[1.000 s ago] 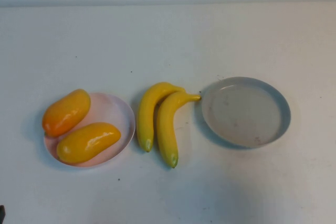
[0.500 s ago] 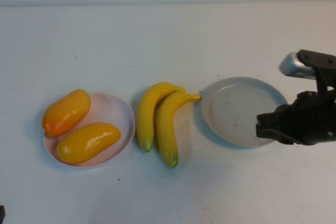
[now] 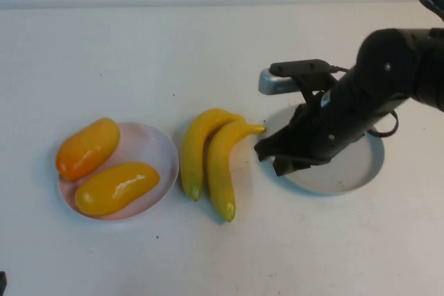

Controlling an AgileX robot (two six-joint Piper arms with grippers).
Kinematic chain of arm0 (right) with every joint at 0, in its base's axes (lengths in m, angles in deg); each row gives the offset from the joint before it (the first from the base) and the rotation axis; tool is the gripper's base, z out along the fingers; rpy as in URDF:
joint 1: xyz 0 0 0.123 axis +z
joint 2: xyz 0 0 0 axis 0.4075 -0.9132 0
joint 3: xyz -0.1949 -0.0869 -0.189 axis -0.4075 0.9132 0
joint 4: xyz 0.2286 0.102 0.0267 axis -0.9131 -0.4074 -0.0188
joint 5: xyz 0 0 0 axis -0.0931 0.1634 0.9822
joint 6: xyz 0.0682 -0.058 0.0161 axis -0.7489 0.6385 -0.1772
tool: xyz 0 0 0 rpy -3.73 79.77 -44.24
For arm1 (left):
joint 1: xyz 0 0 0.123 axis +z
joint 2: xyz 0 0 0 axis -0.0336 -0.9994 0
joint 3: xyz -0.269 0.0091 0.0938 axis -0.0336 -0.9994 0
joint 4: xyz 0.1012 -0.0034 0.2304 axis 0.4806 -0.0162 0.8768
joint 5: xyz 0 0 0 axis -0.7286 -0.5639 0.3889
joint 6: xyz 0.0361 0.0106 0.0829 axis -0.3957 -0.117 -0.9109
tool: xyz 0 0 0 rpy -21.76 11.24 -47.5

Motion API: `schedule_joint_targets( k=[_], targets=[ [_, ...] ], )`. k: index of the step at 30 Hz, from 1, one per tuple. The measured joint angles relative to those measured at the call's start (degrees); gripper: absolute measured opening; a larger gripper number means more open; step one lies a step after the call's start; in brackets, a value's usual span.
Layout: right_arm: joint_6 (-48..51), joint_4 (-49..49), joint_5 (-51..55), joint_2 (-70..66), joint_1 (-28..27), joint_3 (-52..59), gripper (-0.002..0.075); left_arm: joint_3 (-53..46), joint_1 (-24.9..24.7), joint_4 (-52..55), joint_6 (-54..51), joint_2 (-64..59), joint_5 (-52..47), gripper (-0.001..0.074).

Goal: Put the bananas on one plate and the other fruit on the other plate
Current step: Put another type of fruit in the right plate

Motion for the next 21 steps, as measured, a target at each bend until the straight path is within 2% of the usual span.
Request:
schedule_joint_targets(
  k=[2,9,15,21],
  targets=[
    [-0.8,0.2,3.0,-2.6,0.1,-4.2,0.0034,0.0,0.0,0.0,0.0,0.0,0.0,-0.0003],
    [-5.4,2.1,8.3,-13.9,3.3,-20.2,0.0242,0.0,0.0,0.0,0.0,0.0,0.0,-0.0003],
    [-8.1,4.0,15.1,-23.2,5.5,-33.2,0.0314,0.0,0.0,0.0,0.0,0.0,0.0,-0.0004],
    [-11.0,7.2,19.9,-31.4,5.7,-43.1,0.0419,0.0,0.0,0.0,0.0,0.0,0.0,-0.0004]
  ],
)
